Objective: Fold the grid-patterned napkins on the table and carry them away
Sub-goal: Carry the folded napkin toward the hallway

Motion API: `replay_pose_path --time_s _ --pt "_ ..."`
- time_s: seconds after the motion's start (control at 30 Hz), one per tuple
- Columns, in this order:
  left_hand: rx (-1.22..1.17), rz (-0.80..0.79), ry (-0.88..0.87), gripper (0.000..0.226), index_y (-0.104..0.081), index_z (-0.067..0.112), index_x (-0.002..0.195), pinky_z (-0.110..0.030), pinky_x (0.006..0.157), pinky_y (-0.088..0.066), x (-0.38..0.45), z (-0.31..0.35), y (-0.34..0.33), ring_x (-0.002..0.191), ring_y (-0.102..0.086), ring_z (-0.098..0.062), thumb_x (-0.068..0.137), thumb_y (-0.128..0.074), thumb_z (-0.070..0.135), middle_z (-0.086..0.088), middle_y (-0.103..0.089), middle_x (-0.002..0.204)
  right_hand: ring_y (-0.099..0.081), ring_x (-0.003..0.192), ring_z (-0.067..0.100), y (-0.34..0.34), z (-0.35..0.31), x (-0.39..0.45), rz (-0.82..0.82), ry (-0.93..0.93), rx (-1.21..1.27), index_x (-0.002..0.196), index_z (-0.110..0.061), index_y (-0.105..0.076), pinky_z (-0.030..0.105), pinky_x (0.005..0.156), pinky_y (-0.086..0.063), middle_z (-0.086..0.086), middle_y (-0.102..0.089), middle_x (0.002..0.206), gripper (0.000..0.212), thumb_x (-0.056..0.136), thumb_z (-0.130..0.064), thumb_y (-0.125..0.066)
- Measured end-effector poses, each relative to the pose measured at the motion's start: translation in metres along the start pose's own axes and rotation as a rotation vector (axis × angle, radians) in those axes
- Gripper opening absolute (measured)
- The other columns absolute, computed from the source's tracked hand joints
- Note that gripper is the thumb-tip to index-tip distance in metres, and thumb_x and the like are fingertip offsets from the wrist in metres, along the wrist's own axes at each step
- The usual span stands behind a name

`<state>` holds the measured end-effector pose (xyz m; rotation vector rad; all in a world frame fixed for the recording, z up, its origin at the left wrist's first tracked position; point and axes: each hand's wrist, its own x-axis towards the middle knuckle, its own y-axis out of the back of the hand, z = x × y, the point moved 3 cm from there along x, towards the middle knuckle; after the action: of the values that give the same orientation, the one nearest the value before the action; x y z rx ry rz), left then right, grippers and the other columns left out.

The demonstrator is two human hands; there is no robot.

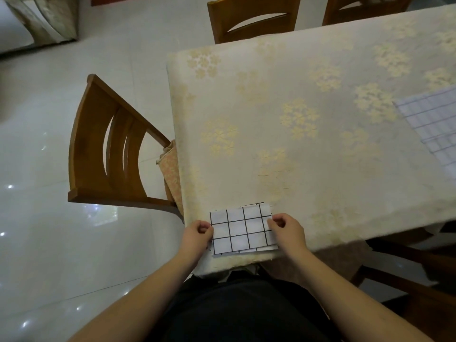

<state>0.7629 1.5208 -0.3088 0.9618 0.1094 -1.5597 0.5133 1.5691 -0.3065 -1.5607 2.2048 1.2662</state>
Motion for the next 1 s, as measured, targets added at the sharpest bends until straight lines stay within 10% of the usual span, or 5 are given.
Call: replay_pose_path --time_s 0.3,0.43,0.53,1.0 --pt "0.190 0.127 -0.149 0.030 -0.056 0.019 0.111 -0.018 0.067 -0.043 -0.001 -0.004 0.000 0.080 -0.057 -0.010 0.087 -0.068 0.030 -0.001 -0.061 0.092 -0.060 0.089 0.013 -0.001 0.014 0.002 0.060 0.063 -0.121 0.102 -0.027 -0.060 0.033 0.081 -0.049 -0.009 -0.064 0.094 0.018 0.089 -0.040 -0.064" --pt "0.680 0.254 -0.662 0.050 -0.052 0.017 0.132 -0.036 0.096 -0.043 -0.006 0.000 -0.004 0.114 -0.054 -0.021 0.090 -0.054 0.044 -0.004 -0.057 0.126 -0.050 0.110 0.018 -0.005 0.004 -0.004 0.210 0.372 -0.356 0.126 -0.022 -0.054 0.037 0.097 -0.039 -0.002 -0.056 0.118 0.037 0.094 -0.041 -0.054" --pt "1.022 0.063 -0.962 0.067 -0.031 0.013 0.151 -0.041 0.116 -0.022 -0.003 -0.007 -0.019 0.146 -0.026 -0.023 0.097 -0.039 0.050 -0.009 -0.030 0.158 -0.043 0.133 0.021 -0.030 -0.008 -0.012 0.140 0.662 -0.586 0.140 -0.019 -0.045 0.038 0.112 -0.030 0.001 -0.050 0.141 0.050 0.095 -0.041 -0.043" --pt "1.156 -0.184 -0.751 0.086 -0.011 0.018 0.157 -0.045 0.117 -0.009 0.020 -0.024 -0.022 0.151 -0.006 -0.021 0.092 -0.030 0.072 -0.005 -0.008 0.164 -0.007 0.150 0.020 -0.061 0.016 0.002 -0.135 0.604 -0.889 0.156 -0.015 -0.012 0.037 0.118 -0.007 0.006 -0.005 0.164 0.082 0.094 -0.065 -0.030"
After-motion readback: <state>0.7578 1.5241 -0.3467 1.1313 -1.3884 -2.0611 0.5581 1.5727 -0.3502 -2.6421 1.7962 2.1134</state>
